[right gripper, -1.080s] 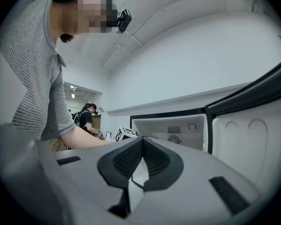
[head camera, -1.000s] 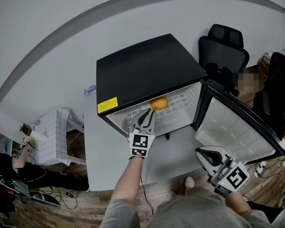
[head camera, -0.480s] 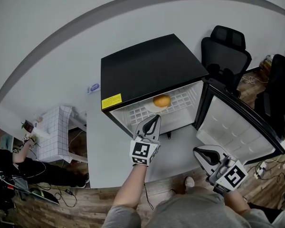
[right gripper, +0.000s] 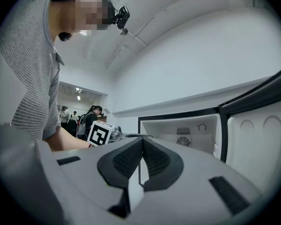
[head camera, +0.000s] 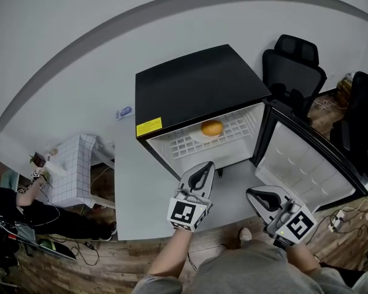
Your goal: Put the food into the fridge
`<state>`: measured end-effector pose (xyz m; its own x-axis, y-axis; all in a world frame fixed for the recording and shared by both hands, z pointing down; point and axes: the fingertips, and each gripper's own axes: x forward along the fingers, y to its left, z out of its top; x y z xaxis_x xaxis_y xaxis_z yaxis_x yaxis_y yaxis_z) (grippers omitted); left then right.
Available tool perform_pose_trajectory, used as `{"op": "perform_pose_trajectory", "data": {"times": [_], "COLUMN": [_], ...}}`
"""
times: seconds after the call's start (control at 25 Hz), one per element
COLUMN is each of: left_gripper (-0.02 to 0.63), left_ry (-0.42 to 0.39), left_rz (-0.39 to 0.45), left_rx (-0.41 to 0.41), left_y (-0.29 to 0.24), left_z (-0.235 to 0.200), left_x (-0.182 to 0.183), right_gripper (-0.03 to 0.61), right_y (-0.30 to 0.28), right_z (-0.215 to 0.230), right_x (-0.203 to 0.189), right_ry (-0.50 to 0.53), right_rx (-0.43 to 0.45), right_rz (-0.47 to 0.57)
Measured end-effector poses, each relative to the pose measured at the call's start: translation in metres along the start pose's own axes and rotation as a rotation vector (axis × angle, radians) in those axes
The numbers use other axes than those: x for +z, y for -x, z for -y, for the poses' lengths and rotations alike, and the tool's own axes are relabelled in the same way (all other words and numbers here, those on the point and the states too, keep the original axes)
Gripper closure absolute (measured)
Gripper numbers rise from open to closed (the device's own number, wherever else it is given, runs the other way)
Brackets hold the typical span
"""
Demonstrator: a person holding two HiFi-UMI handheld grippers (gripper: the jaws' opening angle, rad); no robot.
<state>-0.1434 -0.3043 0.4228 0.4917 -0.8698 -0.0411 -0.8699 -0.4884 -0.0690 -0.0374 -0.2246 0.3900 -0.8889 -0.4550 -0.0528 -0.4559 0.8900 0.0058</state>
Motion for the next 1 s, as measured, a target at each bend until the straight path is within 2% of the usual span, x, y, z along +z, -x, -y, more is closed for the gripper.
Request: {"op": "perform_pose_trajectory", "data": {"times": [0.52, 0.68, 0.84, 1.0], "left_gripper": [0.603, 0.603, 0.603, 0.603], "left_ry": [0.064, 0.065, 0.046, 0.037], "left_rz": [0.014, 0.073, 0.031, 0.031], "left_rx": [-0.015, -0.015, -0.009, 0.000], "left_y": [0.052, 0.058, 0.064, 0.067], "left_z": [0.050, 0.060, 0.063, 0.062], "left_x": [0.023, 0.044, 0.039, 0.041], "right_gripper": [0.566, 0.566, 0.566, 0.565], "right_y": [0.000, -0.002, -0.003, -0.005], "right_z": [-0.007, -0.010, -0.009, -0.011], "right_x": [0.003, 0.005, 0.004, 0.004], "right_ry": [0.009, 0.010, 0.007, 0.010], "right_rx": [0.013, 0.025, 0.019, 0.022], "right_rz": [0.015, 0.025, 0.026, 0.028]}}
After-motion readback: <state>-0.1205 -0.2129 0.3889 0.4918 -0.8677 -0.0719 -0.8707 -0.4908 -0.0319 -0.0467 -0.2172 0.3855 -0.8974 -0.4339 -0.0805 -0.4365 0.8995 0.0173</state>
